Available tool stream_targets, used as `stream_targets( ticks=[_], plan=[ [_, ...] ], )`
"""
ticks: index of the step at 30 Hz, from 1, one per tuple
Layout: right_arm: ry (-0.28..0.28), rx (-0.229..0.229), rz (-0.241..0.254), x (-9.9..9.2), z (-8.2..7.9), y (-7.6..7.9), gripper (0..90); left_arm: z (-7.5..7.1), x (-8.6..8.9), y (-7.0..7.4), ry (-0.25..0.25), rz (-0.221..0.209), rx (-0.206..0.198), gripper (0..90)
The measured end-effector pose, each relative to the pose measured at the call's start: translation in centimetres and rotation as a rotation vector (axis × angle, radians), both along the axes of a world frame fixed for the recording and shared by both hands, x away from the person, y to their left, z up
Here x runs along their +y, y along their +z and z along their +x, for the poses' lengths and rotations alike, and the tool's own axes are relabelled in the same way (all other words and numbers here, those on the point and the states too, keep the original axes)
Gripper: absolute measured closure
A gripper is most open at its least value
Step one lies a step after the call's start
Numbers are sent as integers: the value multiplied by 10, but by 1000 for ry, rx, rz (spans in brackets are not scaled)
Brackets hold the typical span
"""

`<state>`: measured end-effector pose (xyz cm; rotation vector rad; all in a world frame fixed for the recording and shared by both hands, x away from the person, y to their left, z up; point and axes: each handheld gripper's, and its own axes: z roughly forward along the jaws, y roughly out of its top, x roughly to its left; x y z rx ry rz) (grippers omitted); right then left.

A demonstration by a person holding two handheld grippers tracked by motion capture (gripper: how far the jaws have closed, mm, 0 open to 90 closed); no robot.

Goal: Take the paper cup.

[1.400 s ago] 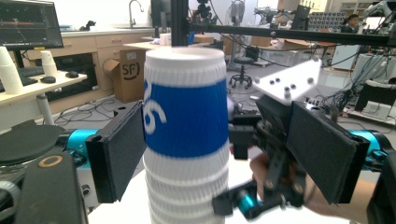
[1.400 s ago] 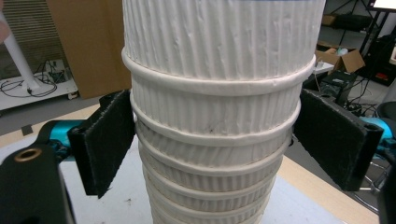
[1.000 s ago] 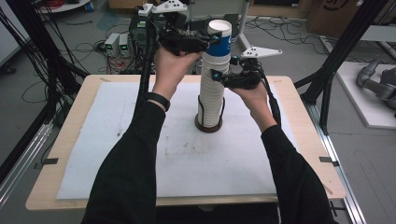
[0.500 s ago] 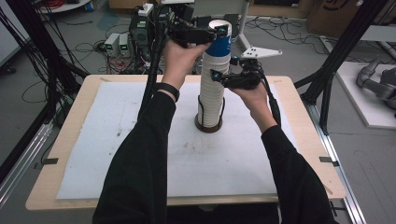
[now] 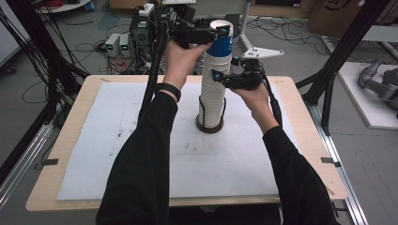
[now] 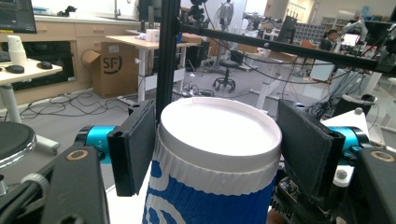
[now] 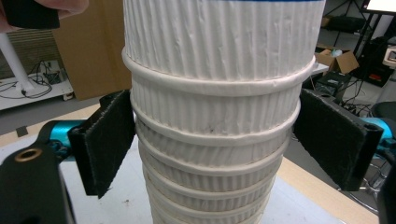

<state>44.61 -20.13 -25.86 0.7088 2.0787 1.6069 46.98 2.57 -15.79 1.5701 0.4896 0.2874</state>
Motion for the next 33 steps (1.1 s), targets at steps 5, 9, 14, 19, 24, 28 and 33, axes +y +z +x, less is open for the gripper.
stream_targets(
  ticks=[5,9,14,19,24,28,33],
  plan=[
    [-2,-1,-1,0,0,0,140,-1,-1,2,8,3,-18,308],
    [-2,-1,-1,1,0,0,140,-2,-2,7,12,3,-32,309],
    [-3,2,0,0,-1,0,140,-4,-1,15,18,-10,-53,309],
    [-4,-2,-4,0,-1,0,139,-6,1,23,25,-24,-76,309],
    [-6,0,-6,0,-1,0,139,-10,3,31,34,-45,-103,310],
    [-4,-1,-6,1,-2,0,140,-12,4,36,43,-55,-120,310],
    [-6,-1,-7,1,-2,0,140,-14,6,44,37,-59,-133,310]
  ],
)
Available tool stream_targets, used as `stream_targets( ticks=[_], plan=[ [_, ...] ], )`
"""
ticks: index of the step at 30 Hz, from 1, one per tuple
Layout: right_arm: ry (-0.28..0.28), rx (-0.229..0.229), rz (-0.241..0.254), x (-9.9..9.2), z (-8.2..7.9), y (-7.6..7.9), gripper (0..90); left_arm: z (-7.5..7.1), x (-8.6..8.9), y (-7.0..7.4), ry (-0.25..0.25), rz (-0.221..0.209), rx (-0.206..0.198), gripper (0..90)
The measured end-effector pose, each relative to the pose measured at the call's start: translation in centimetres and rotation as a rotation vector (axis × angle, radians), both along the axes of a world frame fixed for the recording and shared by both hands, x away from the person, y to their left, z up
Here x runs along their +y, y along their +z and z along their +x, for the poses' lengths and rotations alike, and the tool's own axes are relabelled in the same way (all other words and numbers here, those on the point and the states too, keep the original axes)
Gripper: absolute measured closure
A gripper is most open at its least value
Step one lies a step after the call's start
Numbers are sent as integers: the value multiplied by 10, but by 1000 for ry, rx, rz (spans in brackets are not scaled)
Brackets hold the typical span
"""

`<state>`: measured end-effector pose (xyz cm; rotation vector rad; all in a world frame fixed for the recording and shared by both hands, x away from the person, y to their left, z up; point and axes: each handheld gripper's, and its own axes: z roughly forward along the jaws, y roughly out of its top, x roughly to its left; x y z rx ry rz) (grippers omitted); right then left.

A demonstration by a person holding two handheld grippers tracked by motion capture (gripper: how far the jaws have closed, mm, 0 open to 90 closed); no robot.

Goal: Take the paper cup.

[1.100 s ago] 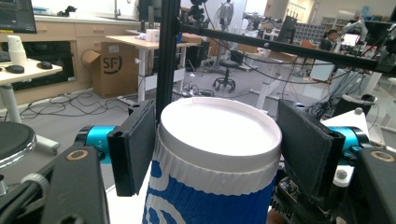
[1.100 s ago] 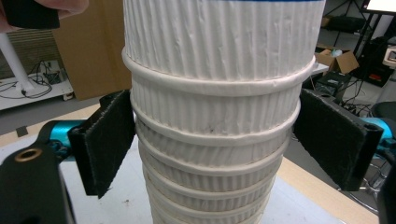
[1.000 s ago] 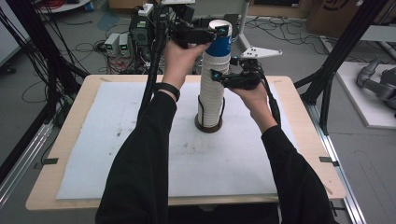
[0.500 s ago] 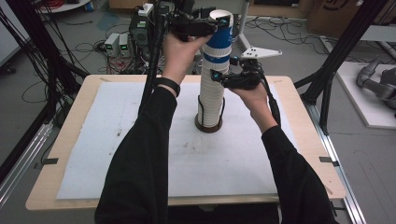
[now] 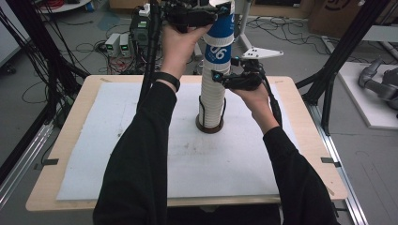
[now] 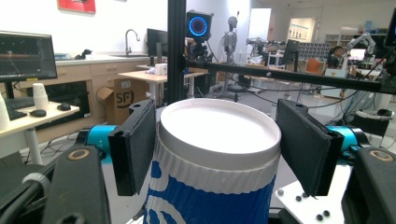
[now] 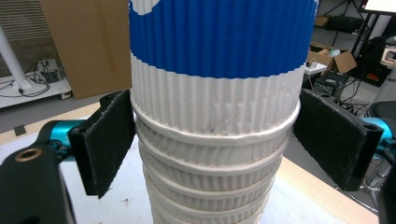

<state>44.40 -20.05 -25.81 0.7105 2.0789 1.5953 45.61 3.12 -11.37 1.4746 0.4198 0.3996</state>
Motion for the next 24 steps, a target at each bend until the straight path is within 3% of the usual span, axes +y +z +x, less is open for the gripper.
stream_targets(
  ticks=[14,24],
  plan=[
    [0,-4,0,0,0,0,139,-13,13,19,-5,-41,-39,310],
    [0,-5,-1,0,0,0,139,-35,26,24,-51,-10,-45,310]
  ],
)
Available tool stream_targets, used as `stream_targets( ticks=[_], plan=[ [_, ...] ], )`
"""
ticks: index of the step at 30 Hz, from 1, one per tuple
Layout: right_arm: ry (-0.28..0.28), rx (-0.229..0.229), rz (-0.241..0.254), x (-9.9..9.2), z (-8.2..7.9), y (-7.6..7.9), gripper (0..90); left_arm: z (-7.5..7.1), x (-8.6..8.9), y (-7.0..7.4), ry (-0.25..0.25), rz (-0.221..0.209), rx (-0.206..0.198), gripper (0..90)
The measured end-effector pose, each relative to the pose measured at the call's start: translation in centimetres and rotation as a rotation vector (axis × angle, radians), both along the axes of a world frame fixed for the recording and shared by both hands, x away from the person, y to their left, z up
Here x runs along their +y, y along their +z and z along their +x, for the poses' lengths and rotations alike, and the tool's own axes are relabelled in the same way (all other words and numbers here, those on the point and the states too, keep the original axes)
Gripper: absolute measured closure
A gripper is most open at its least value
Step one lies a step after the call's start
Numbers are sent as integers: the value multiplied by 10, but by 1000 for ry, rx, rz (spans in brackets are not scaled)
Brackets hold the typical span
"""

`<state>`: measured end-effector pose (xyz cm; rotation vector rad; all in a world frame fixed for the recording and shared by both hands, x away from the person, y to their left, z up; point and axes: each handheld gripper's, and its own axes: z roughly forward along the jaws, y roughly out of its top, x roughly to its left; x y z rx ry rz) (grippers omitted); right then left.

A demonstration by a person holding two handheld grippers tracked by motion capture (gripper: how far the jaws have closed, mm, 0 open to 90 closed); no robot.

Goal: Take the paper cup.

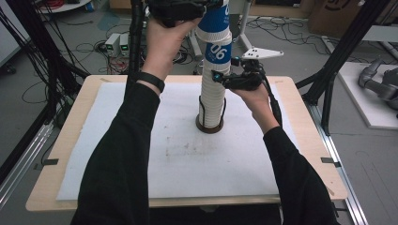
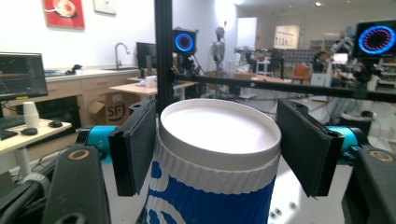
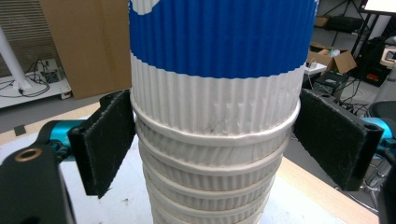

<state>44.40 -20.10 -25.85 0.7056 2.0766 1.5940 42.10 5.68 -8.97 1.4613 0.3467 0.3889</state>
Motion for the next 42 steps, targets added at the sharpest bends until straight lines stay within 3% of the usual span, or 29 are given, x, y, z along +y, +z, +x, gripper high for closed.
stream_targets(
  ticks=[4,10,13,22,30,42],
  plan=[
    [-2,-3,-1,0,0,0,139,-13,9,-3,-11,25,-8,310],
    [-4,0,-2,0,-1,0,138,-30,24,-18,-34,16,-4,309],
    [-4,-2,-3,0,-1,0,138,-38,31,-30,-48,3,6,310],
    [-6,4,-1,0,-1,0,138,-58,45,-72,-81,27,51,310],
    [-8,-2,-8,0,-2,0,138,-77,49,-102,-104,57,59,310],
    [-15,-10,-29,0,-4,0,138,-99,51,-156,-140,74,103,309]
  ],
)
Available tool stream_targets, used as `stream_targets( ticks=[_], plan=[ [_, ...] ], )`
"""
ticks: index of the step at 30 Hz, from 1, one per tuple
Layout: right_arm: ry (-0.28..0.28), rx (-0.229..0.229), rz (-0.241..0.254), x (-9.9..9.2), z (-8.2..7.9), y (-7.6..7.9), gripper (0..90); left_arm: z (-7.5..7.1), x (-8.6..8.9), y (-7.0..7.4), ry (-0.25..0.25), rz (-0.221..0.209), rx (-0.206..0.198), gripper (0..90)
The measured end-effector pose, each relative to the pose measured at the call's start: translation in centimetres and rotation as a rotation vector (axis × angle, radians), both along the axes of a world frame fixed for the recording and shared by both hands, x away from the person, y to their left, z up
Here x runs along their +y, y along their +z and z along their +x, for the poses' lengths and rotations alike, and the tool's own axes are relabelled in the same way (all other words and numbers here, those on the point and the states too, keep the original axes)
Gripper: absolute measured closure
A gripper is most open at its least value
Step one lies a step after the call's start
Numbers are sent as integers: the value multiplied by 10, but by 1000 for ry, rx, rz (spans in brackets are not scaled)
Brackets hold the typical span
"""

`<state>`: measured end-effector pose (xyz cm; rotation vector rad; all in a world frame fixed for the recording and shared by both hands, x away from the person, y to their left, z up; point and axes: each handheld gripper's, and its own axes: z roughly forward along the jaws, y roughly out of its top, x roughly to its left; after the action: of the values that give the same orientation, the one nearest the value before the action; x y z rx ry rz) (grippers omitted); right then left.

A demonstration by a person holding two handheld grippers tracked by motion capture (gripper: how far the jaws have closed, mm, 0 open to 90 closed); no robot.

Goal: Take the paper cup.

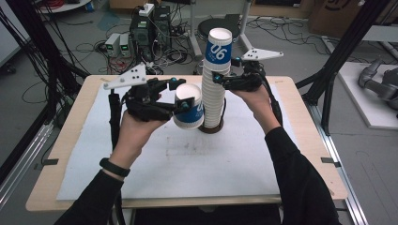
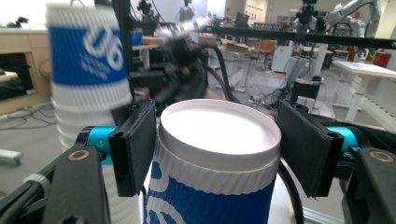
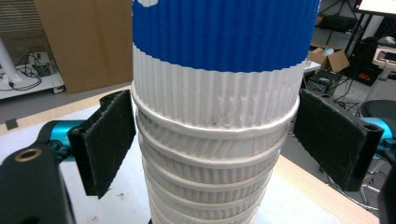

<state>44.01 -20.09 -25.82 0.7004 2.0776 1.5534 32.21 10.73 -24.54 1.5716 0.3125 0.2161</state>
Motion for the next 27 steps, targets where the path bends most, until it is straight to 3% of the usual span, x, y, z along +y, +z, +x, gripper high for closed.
stream_targets(
  ticks=[10,13,27],
  plan=[
    [-3,4,2,1,0,0,138,-14,-4,-48,-3,9,35,310],
    [-1,6,6,0,0,0,138,-17,-3,-59,-9,-9,43,310],
    [-4,16,-15,-5,-7,3,138,-22,0,-90,-20,-15,69,309]
  ],
)
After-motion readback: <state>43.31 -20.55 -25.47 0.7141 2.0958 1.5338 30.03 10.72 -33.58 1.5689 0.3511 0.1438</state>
